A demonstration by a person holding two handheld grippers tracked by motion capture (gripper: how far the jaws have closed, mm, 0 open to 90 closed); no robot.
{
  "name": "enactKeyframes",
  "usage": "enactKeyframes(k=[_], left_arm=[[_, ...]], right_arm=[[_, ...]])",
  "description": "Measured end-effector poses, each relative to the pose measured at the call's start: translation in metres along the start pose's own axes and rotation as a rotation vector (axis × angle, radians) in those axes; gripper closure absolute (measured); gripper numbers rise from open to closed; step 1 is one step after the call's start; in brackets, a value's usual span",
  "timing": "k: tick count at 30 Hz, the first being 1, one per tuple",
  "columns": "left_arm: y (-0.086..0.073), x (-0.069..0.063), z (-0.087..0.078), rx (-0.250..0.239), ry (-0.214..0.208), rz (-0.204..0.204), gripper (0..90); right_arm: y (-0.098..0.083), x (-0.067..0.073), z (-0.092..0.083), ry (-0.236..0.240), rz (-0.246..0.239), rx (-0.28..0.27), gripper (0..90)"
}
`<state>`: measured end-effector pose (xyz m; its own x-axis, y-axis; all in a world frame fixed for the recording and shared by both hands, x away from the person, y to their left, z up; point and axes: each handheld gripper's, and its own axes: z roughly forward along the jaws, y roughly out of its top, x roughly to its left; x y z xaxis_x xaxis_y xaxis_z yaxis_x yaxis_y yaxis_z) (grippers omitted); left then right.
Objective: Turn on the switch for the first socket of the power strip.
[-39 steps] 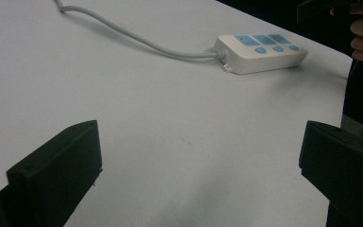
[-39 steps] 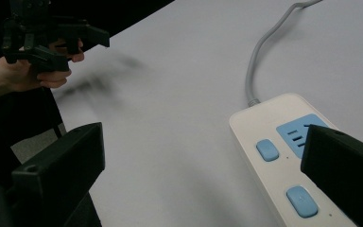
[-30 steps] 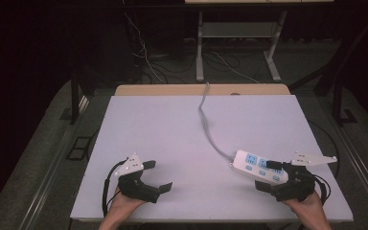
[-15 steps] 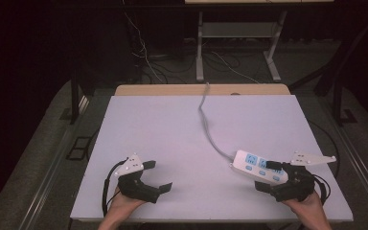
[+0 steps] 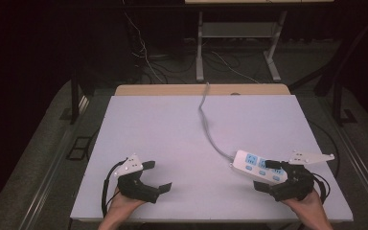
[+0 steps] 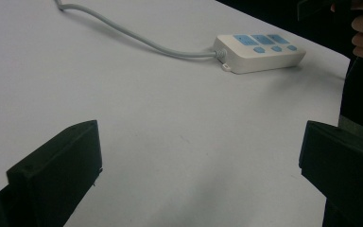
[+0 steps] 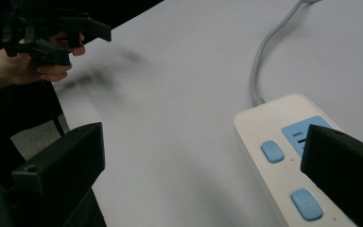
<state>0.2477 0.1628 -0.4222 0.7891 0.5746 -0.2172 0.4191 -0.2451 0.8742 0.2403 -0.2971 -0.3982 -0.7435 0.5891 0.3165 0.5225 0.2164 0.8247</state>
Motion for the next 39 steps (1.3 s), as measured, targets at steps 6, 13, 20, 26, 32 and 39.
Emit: enactKeyframes(k=[6, 13, 20, 26, 32, 39], left_arm=[[0.0, 0.0, 0.001, 0.002, -0.003, -0.001, 0.0], [-0.001, 0.0, 0.0, -0.001, 0.001, -0.005, 0.0], [-0.001, 0.0, 0.002, 0.008, -0.002, -0.006, 0.0], [-0.001, 0.0, 0.002, 0.009, -0.004, -0.006, 0.0], [-0.001, 0.0, 0.002, 0.006, -0.003, -0.008, 0.0], [-0.001, 0.001, 0.002, 0.004, -0.002, -0.01, 0.0]], right_arm=[[0.006, 0.001, 0.001, 0.0, -0.011, 0.028, 0.2], [0.012, 0.001, 0.001, 0.008, -0.017, 0.057, 0.2], [0.02, -0.002, 0.001, 0.013, -0.024, 0.093, 0.2], [0.024, -0.007, 0.002, 0.014, -0.022, 0.11, 0.2], [0.031, -0.014, 0.004, 0.009, -0.026, 0.133, 0.2], [0.038, -0.019, 0.006, 0.008, -0.025, 0.158, 0.2]])
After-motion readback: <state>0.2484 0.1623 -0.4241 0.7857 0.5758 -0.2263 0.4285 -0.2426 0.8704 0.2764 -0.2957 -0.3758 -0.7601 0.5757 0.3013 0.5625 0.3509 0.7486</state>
